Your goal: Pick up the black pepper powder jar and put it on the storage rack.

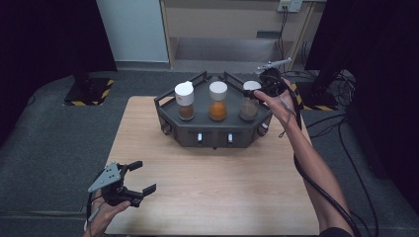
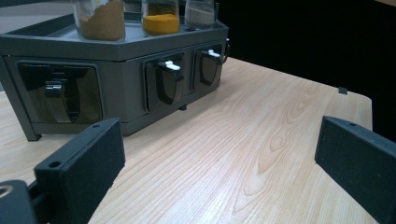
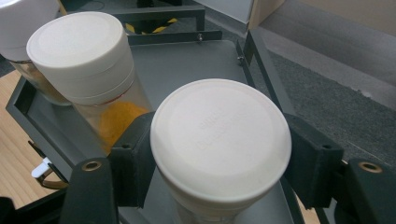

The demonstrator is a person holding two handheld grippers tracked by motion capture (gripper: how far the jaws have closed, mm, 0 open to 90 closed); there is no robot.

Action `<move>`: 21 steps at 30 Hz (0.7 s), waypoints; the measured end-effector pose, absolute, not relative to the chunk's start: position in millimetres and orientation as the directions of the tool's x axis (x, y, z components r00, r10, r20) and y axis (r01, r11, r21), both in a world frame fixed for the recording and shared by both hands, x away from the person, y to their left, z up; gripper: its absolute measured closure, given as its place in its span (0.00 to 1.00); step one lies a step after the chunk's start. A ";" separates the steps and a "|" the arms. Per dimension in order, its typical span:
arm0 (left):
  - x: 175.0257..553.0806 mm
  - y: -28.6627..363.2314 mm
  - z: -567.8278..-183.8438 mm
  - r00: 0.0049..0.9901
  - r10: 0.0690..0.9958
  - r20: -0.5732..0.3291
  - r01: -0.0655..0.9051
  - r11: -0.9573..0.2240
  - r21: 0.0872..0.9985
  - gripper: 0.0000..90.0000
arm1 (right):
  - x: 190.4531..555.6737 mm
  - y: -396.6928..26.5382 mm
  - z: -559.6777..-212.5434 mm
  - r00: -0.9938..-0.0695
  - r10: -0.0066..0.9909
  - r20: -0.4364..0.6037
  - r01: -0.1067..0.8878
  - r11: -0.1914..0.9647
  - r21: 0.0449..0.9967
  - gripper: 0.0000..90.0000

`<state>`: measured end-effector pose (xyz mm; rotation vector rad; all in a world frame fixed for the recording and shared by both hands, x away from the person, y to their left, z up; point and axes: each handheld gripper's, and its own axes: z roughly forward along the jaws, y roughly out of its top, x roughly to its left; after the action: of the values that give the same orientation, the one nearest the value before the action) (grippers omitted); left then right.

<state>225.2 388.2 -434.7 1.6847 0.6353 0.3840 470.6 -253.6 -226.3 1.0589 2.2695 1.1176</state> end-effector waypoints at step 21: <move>225.1 387.5 -434.1 0.794 0.601 -0.089 0.201 -0.122 0.972 0.00 | 465.2 -267.9 -238.9 -0.645 0.764 0.014 0.429 0.347 0.834 0.15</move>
<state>225.1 387.5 -434.1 1.6908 0.6360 0.3839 465.2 -267.9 -238.9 1.0488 2.2367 1.2124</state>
